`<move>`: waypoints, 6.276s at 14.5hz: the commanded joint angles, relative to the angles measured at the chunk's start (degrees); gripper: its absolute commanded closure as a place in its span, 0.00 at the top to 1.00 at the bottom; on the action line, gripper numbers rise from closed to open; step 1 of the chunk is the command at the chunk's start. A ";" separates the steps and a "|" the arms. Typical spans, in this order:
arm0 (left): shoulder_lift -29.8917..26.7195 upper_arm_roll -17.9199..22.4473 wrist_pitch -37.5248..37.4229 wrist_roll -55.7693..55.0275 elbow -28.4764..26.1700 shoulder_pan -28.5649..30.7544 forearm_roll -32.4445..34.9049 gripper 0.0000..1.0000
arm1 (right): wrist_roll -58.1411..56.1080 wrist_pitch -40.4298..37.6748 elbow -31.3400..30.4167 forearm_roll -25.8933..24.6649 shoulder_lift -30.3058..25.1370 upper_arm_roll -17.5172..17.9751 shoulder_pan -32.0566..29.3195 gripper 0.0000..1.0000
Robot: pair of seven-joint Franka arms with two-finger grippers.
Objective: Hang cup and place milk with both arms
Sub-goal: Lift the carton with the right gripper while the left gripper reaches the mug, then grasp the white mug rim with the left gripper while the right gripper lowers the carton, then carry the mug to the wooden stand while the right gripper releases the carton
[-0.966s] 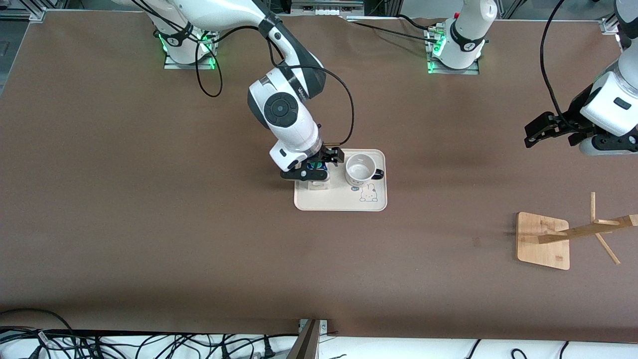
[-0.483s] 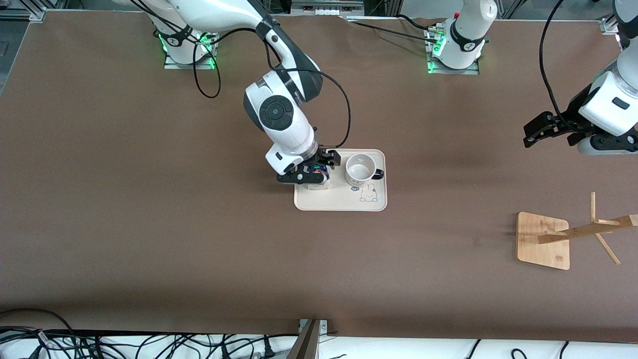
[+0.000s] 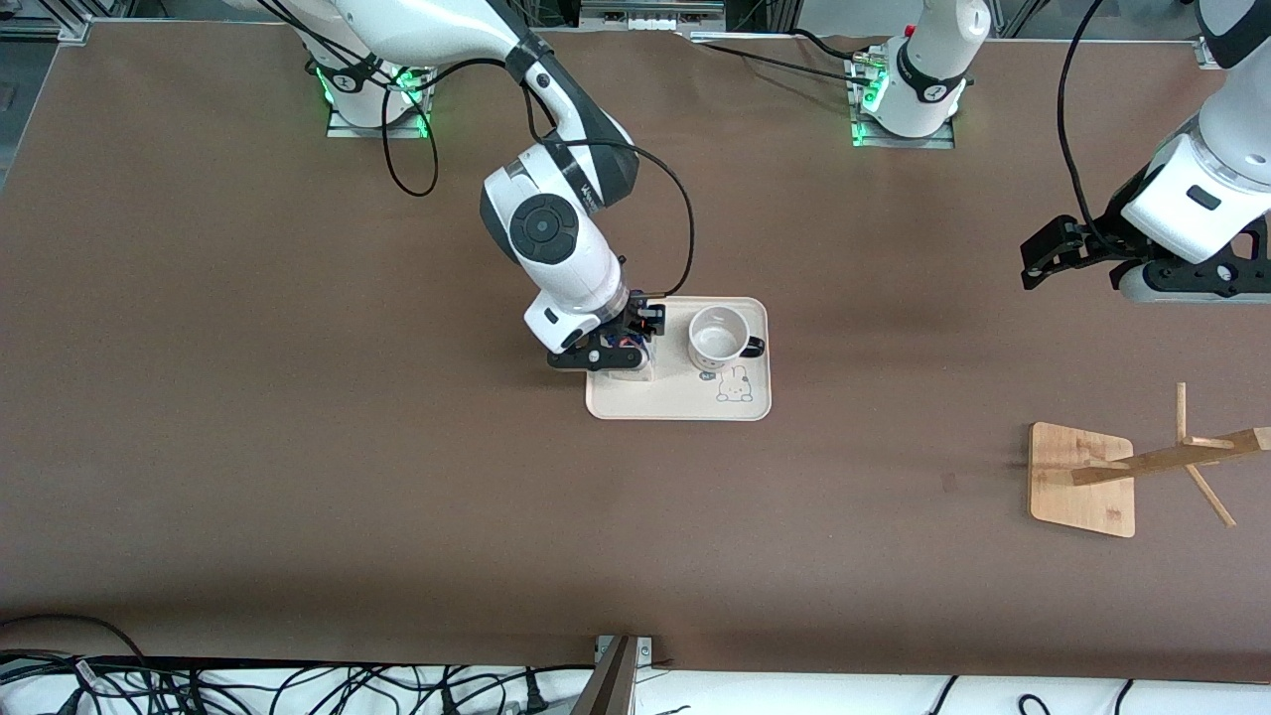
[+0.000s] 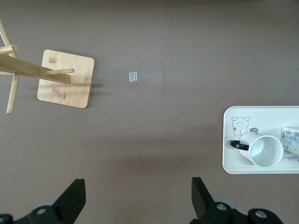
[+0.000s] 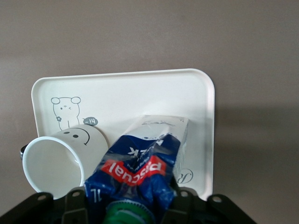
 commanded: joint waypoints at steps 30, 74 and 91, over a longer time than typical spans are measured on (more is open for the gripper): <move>20.37 -5.38 19.40 -21.28 -2.99 -17.79 -6.67 1.00 | -19.30 -35.08 0.49 -5.24 -21.31 -26.41 -0.10 0.28; 12.82 -1.25 14.95 47.30 0.16 1.17 21.54 0.00 | -60.33 -1.24 -41.79 9.86 -25.97 -32.48 -3.43 0.29; 13.44 0.25 18.12 51.29 1.39 3.46 21.29 0.00 | -61.49 -29.34 -22.13 10.32 -25.44 -42.32 -5.02 1.00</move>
